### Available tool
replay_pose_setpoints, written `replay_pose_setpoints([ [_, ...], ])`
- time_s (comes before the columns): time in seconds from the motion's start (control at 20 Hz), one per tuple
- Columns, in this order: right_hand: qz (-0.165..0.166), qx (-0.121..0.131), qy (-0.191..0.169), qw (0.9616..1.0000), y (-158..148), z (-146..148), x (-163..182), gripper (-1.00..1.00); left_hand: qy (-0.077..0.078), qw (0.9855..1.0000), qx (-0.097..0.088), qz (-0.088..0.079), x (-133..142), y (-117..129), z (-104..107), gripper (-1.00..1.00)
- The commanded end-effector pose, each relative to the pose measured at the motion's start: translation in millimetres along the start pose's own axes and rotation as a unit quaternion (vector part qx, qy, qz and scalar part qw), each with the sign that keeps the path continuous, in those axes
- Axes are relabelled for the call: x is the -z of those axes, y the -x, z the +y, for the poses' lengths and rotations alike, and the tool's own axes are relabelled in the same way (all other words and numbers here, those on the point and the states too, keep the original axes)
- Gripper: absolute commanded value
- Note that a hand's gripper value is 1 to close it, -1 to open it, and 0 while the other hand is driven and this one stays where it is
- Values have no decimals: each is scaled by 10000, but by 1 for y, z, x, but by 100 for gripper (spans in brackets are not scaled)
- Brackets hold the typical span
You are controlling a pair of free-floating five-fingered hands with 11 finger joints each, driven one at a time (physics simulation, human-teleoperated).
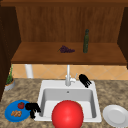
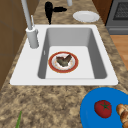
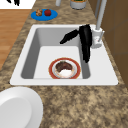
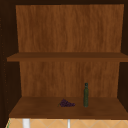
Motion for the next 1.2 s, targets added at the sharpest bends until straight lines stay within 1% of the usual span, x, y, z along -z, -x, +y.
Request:
replay_pose_setpoints([
  [0.0,-533,273,300,9978,-7,23,0,-100,0,10000,0,0,0,0,0,0],
  [0.15,-802,326,434,9953,-10,38,0,-100,0,10000,0,0,0,0,0,0],
  [0.3,-1105,365,558,9916,-15,55,-1,-100,0,10000,0,0,0,0,0,0],
  [0.4,-1299,407,694,9883,-18,64,0,-100,0,10000,0,0,0,0,0,0],
  [0.55,-1610,429,866,9822,-23,75,-1,-100,0,10000,0,0,0,0,0,0],
  [0.65,-1827,384,873,9785,-33,74,-2,-100,0,10000,0,0,0,0,0,0],
  [0.7,-1891,343,872,9775,-37,73,-2,-100,0,10000,0,0,0,0,0,0],
  [0.8,-2022,363,937,9742,-42,74,-2,-100,0,10000,0,0,0,0,0,0],
  [0.95,-2260,394,1063,9675,-50,76,-3,-100,0,10000,0,0,0,0,0,0],
  [1.0,-2282,450,1203,9651,-52,78,-5,-100,0,10000,0,0,0,0,0,0],
  [1.05,-2387,441,1239,9622,-56,79,-5,-100,0,10000,0,0,0,0,0,0],
  [1.1,-2508,347,1251,9593,-60,78,-3,-100,0,10000,0,0,0,0,0,0],
  [1.15,-2598,304,1307,9563,-63,79,-2,-100,0,10000,0,0,0,0,0,0],
])
